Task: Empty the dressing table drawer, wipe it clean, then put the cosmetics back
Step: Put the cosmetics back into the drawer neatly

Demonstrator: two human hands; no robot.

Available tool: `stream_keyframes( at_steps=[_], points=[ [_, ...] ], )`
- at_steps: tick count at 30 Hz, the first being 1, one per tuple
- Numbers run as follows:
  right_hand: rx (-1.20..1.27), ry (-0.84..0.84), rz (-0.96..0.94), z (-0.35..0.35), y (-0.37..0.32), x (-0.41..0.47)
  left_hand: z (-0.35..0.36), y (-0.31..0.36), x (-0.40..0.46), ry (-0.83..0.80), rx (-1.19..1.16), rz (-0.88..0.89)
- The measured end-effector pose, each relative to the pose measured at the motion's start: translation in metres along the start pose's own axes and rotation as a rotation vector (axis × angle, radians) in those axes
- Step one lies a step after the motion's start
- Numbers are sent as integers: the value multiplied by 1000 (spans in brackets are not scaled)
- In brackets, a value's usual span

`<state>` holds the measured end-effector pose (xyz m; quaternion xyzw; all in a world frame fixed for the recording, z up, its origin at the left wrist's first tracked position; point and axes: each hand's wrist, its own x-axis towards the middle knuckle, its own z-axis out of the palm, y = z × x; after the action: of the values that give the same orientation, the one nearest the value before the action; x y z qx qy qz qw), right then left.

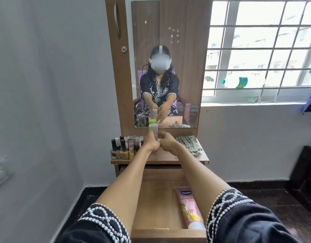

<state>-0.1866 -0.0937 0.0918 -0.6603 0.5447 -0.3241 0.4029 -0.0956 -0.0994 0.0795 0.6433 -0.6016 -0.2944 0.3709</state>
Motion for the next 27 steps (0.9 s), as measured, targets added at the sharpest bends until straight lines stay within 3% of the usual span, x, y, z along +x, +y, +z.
stream_keyframes(
  at_steps=[6, 10, 18, 24, 27],
  points=[
    [171, 190, -159, -3, 12, -19, 0, 12, -34, 192, -56, 201],
    [340, 143, -155, -1, 31, -46, -3, -3, -66, 177, -184, 237],
    [471, -14, -103, 17, 95, -101, 27, -70, -110, 64, -418, 25],
    [470, -104, 19, 21, 112, -102, 45, -74, -118, 121, -570, -169],
    [456, -153, 69, 23, 116, -104, 56, -87, -113, 181, -487, -174]
  ],
)
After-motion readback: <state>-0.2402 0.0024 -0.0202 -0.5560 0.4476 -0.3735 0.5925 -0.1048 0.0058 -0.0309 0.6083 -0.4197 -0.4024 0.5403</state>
